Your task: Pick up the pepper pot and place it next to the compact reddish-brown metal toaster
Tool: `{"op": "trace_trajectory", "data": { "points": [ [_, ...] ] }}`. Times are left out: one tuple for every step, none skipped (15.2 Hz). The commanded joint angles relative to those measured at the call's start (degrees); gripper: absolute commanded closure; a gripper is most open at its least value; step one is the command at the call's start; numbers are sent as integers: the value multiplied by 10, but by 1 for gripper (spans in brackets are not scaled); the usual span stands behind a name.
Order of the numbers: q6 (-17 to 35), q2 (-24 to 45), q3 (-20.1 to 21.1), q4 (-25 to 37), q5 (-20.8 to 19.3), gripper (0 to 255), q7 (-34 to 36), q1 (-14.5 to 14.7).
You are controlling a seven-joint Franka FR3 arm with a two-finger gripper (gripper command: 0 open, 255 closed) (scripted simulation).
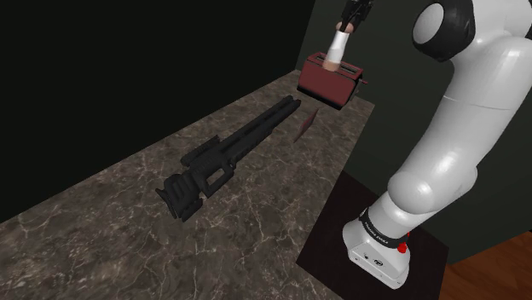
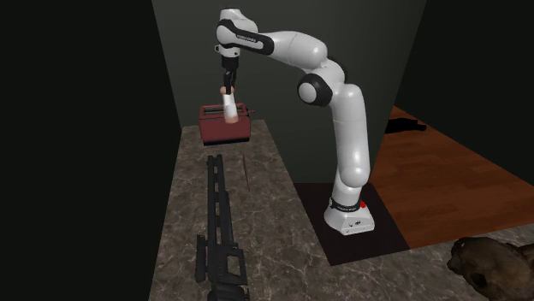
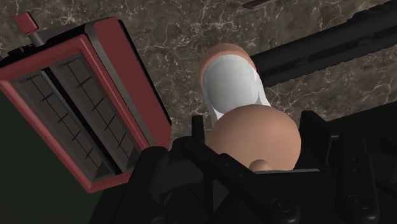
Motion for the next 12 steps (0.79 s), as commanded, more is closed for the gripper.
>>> {"op": "trace_trajectory", "data": {
  "points": [
    [22,-9,1,-30,-4,255,1,5],
    [31,-13,1,-43,-6,255,1,7],
    [41,-17,1,-56,-8,255,1,9],
    [50,-21,1,-69,-9,255,1,11],
    [59,-24,2,-81,-11,255,2,13],
    [69,-27,2,-93,-12,255,2,14],
    [77,-29,2,-104,-13,255,2,15],
    [86,-32,2,-115,-14,255,2,17],
    [95,-34,2,-126,-15,255,2,18],
    [104,-36,3,-136,-16,255,2,19],
    [112,-38,3,-147,-17,255,2,20],
    [120,-39,3,-156,-17,255,1,21]
  ]
}}
